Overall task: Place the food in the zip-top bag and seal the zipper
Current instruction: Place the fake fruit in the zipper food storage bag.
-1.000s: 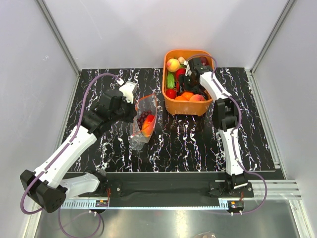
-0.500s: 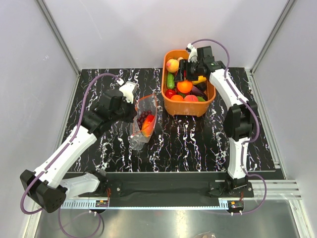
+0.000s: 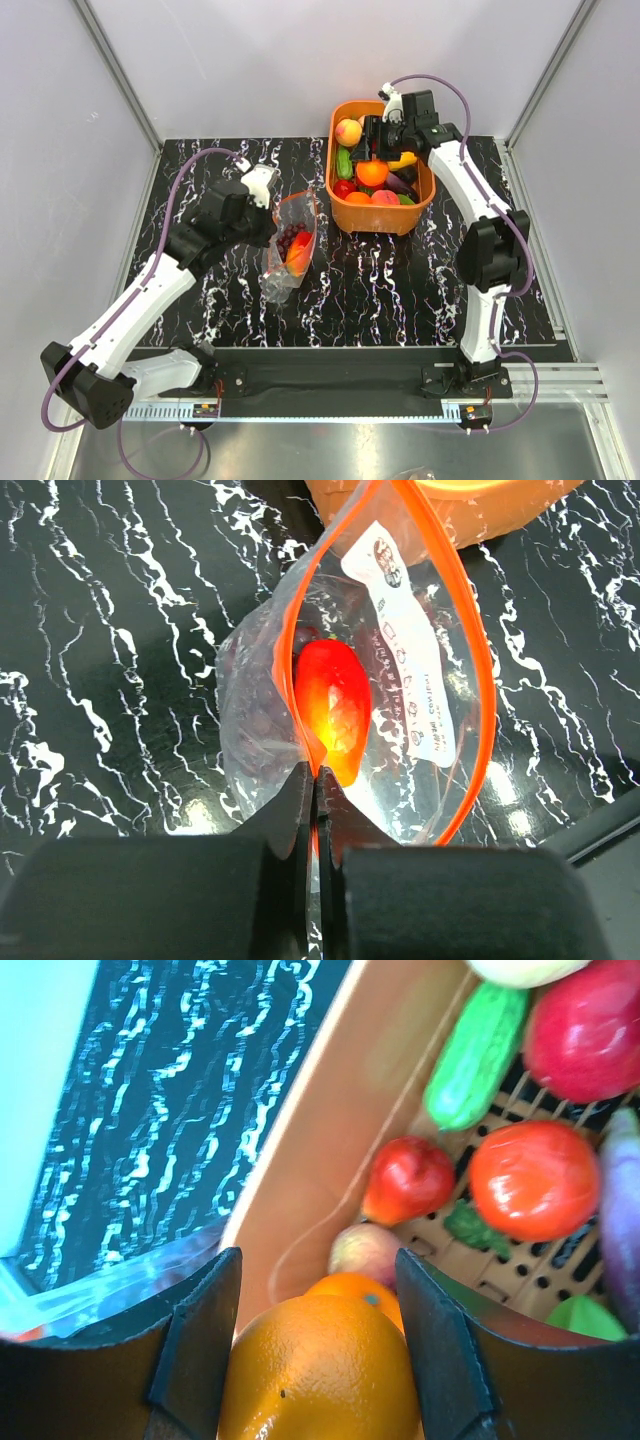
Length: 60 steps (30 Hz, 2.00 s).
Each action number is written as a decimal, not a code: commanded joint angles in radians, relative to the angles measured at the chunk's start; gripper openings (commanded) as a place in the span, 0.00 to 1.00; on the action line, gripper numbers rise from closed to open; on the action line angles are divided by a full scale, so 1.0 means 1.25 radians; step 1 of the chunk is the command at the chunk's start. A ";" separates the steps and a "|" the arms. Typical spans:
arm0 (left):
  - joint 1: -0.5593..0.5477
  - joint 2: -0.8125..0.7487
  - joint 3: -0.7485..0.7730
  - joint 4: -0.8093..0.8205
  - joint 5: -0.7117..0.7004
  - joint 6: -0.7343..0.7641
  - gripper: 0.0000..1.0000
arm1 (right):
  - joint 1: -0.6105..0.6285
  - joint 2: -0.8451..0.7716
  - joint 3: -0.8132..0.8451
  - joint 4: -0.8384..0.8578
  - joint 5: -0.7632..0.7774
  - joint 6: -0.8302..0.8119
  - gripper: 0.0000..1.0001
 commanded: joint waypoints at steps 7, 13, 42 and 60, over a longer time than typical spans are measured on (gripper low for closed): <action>0.006 0.074 0.101 0.010 0.142 -0.054 0.00 | 0.091 -0.198 -0.086 0.107 -0.026 0.127 0.08; 0.025 0.087 0.136 -0.015 0.151 -0.072 0.00 | 0.162 -0.315 -0.233 0.194 0.027 0.200 0.08; 0.171 0.048 0.052 -0.012 0.361 -0.119 0.01 | 0.458 -0.332 -0.579 0.696 0.513 0.272 0.21; 0.214 0.025 -0.002 0.032 0.363 -0.106 0.01 | 0.451 -0.335 -0.435 0.470 0.567 0.133 0.77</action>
